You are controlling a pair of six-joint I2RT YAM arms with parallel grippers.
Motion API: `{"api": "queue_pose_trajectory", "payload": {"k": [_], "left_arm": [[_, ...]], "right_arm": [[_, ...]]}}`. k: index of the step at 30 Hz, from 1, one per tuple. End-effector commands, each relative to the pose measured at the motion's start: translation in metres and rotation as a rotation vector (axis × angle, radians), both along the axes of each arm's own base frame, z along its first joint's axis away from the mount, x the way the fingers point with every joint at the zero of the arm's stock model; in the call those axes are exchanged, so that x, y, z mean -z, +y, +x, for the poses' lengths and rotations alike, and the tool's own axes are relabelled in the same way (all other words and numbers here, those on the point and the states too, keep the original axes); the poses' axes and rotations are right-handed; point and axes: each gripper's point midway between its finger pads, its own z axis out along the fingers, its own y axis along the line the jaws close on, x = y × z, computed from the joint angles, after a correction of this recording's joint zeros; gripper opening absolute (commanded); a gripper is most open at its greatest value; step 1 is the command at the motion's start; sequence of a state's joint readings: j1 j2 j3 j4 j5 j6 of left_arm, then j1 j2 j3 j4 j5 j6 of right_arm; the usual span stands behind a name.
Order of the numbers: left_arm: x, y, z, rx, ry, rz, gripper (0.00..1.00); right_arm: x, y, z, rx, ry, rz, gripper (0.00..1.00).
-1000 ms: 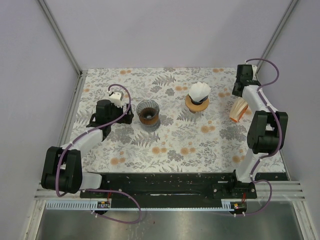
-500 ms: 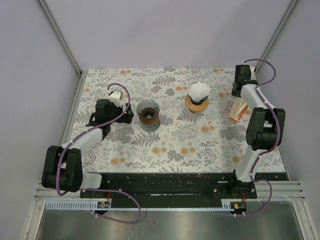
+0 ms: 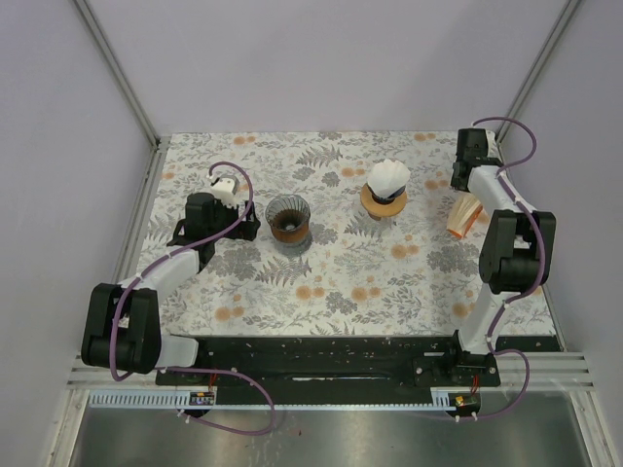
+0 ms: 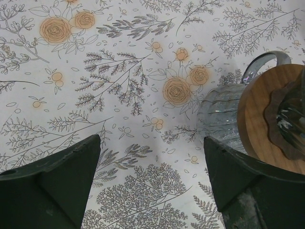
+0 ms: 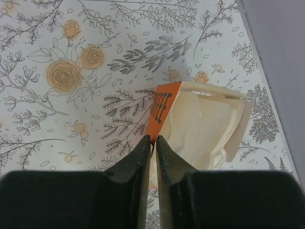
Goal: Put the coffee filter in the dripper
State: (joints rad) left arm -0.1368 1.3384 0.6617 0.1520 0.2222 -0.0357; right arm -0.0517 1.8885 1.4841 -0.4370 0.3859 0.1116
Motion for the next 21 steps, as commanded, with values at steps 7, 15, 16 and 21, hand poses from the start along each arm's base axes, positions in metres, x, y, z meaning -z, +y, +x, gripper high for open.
{"api": "queue_pose_trajectory", "payload": {"k": [7, 15, 16, 21], "left_arm": [[-0.022, -0.005, 0.013, 0.017, -0.059, -0.036, 0.93], [-0.022, -0.007, 0.013, 0.026, -0.057, -0.043, 0.93], [-0.022, -0.007, 0.012, 0.026, -0.057, -0.043, 0.93], [-0.022, -0.007, 0.012, 0.026, -0.057, -0.043, 0.93]], "right_arm": [[-0.035, 0.002, -0.008, 0.017, -0.085, -0.018, 0.16], [-0.036, 0.002, -0.009, 0.016, -0.084, -0.019, 0.23], [-0.035, 0.002, -0.009, 0.012, -0.083, -0.019, 0.24], [-0.026, 0.004, -0.008, 0.004, -0.061, -0.013, 0.22]]}}
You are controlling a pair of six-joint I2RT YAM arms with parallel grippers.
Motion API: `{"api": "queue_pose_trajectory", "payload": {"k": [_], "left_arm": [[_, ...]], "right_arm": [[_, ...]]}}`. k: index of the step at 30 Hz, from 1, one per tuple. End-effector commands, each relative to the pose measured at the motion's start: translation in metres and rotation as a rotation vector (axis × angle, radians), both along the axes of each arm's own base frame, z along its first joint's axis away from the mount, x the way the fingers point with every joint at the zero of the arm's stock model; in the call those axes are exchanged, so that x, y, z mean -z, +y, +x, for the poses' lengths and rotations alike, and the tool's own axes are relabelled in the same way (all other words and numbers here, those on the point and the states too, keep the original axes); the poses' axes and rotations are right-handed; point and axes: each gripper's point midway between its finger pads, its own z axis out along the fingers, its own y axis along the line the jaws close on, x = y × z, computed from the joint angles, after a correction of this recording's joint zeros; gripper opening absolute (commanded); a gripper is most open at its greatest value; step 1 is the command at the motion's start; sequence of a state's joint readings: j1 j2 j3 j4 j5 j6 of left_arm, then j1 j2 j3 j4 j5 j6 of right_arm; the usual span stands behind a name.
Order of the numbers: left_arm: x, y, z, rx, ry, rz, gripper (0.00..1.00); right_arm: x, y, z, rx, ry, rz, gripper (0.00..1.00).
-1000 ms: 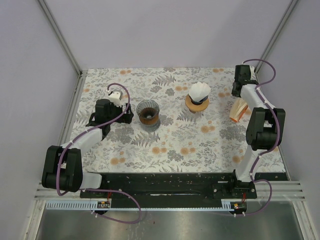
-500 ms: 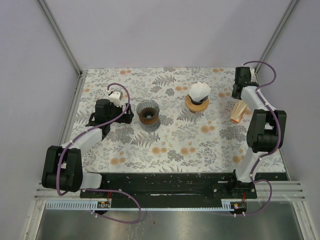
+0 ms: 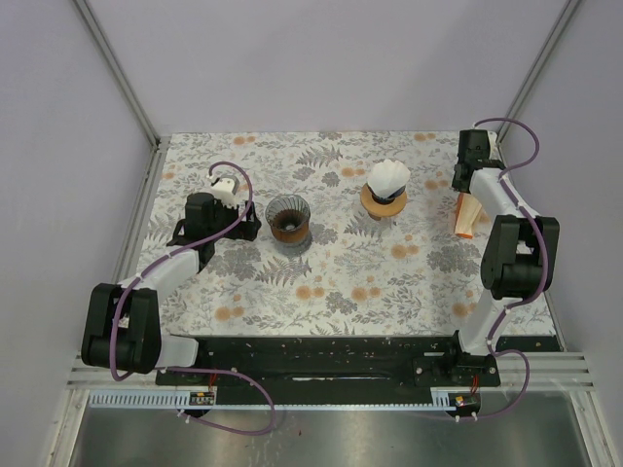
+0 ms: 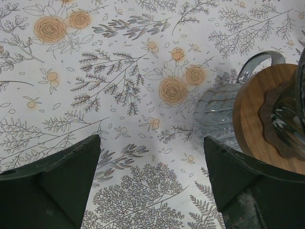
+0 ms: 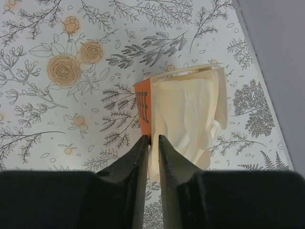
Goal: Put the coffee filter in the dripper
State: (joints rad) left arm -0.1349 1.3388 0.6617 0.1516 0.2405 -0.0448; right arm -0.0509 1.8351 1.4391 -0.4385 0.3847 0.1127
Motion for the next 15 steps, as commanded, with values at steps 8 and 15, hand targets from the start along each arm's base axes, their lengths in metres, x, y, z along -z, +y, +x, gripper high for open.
{"api": "queue_pose_trajectory", "payload": {"k": [8, 15], "left_arm": [[-0.0218, -0.0060, 0.0127, 0.023, -0.060, -0.032, 0.93], [-0.0214, -0.0056, 0.0121, 0.022, -0.058, -0.034, 0.93]], "right_arm": [[-0.0274, 0.0077, -0.0009, -0.008, -0.078, 0.011, 0.22], [-0.0235, 0.0106, -0.0035, -0.021, -0.066, 0.023, 0.26]]}}
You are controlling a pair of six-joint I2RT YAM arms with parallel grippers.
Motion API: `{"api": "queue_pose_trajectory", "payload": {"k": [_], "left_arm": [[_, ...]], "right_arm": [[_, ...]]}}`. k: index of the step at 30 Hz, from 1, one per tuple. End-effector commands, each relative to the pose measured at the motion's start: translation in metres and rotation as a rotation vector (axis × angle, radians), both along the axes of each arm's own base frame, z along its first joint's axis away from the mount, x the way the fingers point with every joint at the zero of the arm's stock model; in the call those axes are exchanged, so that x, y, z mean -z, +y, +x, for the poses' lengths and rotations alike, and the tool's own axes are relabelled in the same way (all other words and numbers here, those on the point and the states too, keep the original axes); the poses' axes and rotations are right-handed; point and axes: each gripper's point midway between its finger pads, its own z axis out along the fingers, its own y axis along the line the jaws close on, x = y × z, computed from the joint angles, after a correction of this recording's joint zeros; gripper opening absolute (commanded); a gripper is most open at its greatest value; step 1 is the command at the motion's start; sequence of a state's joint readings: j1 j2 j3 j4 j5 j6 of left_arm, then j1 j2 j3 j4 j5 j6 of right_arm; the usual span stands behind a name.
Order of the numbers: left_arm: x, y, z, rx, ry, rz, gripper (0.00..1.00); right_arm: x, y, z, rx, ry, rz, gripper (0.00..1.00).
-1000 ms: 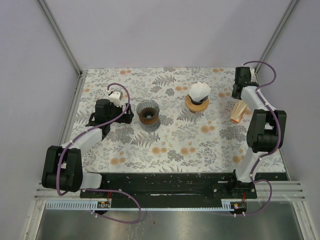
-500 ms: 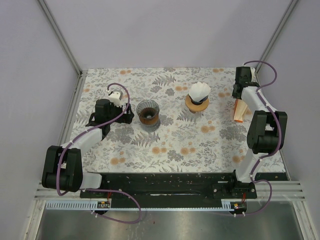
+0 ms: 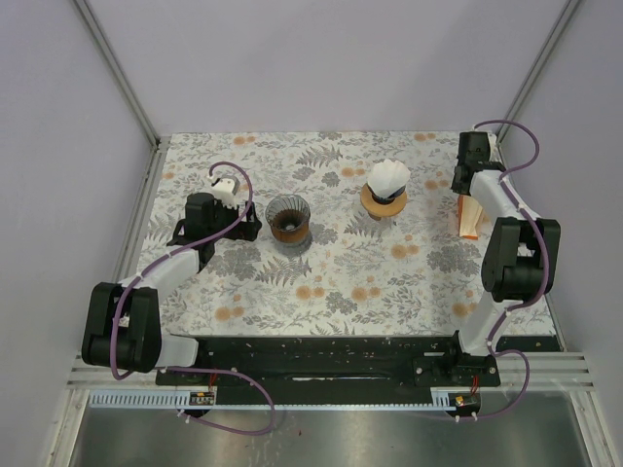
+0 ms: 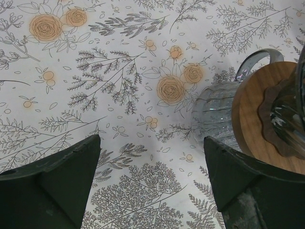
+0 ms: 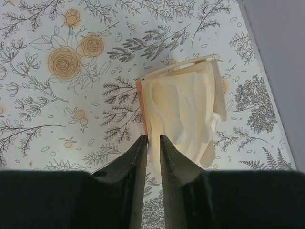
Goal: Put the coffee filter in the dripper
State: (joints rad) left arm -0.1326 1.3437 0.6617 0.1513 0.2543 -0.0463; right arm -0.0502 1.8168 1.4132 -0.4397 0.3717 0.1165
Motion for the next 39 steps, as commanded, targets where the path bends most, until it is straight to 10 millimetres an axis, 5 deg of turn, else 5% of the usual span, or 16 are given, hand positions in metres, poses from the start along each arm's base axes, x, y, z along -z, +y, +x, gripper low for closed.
{"api": "queue_pose_trajectory", "payload": {"k": [1, 8, 14, 39], "left_arm": [[-0.024, -0.004, 0.013, 0.012, -0.065, -0.029, 0.93], [-0.023, -0.005, 0.013, 0.014, -0.062, -0.032, 0.93], [-0.025, -0.005, 0.012, 0.018, -0.065, -0.035, 0.93], [-0.024, -0.006, 0.012, 0.022, -0.061, -0.044, 0.93]], "right_arm": [[-0.026, 0.008, 0.002, -0.015, -0.071, 0.013, 0.26], [-0.020, 0.016, -0.002, -0.056, -0.052, 0.043, 0.29], [-0.017, 0.013, -0.003, -0.031, -0.044, 0.036, 0.20], [-0.024, -0.002, -0.010, 0.003, -0.035, -0.043, 0.13]]}}
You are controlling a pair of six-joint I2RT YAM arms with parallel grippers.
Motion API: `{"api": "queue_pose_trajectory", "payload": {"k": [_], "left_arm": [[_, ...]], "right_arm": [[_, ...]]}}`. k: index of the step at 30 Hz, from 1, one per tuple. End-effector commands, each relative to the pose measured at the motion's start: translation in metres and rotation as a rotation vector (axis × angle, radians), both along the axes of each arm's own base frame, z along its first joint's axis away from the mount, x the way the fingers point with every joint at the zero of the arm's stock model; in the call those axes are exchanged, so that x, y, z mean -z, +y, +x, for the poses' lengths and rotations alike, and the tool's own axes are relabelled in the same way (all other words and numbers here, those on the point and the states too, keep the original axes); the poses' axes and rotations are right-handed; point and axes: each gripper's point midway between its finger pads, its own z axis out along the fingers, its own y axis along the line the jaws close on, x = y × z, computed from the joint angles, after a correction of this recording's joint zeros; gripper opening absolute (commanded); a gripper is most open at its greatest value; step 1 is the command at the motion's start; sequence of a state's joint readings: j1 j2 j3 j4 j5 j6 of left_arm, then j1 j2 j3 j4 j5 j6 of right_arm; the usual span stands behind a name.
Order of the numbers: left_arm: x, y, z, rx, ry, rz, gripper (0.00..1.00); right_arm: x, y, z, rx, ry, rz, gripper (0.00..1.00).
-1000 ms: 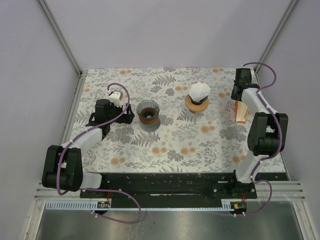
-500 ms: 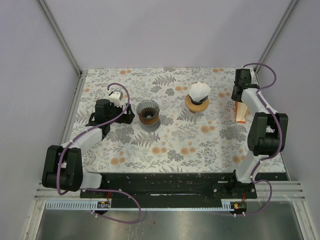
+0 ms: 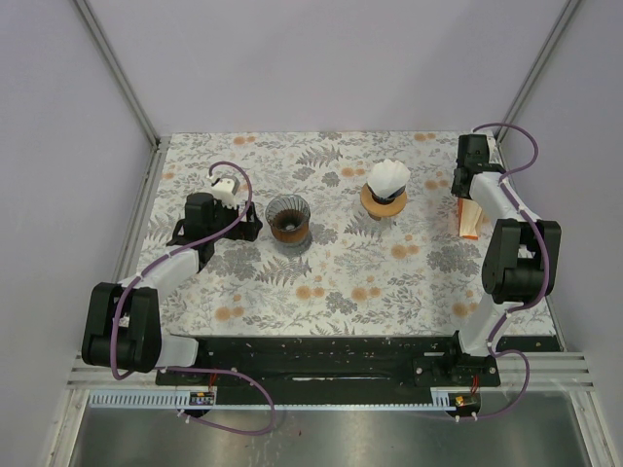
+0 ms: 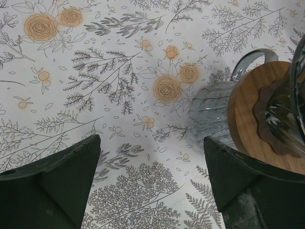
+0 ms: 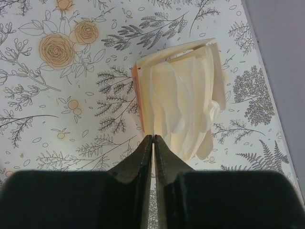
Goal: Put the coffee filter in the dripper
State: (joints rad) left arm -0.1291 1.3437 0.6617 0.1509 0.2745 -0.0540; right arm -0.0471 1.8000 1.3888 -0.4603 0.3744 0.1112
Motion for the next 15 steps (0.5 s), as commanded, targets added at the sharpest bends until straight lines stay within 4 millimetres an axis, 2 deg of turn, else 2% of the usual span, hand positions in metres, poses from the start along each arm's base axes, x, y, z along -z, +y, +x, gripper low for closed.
{"api": "queue_pose_trajectory", "payload": {"k": [1, 9, 11, 15], "left_arm": [[-0.025, -0.004, 0.013, 0.014, -0.068, -0.030, 0.93], [-0.024, -0.004, 0.013, 0.014, -0.063, -0.032, 0.93], [-0.023, -0.004, 0.013, 0.015, -0.060, -0.033, 0.93], [-0.023, -0.005, 0.012, 0.018, -0.057, -0.034, 0.93]], "right_arm": [[-0.029, -0.004, 0.001, 0.006, -0.065, -0.044, 0.12], [-0.023, -0.002, 0.002, -0.009, -0.055, -0.041, 0.10], [-0.022, -0.003, 0.004, -0.012, -0.057, -0.044, 0.14], [-0.018, -0.003, 0.009, -0.026, -0.057, -0.050, 0.16]]}}
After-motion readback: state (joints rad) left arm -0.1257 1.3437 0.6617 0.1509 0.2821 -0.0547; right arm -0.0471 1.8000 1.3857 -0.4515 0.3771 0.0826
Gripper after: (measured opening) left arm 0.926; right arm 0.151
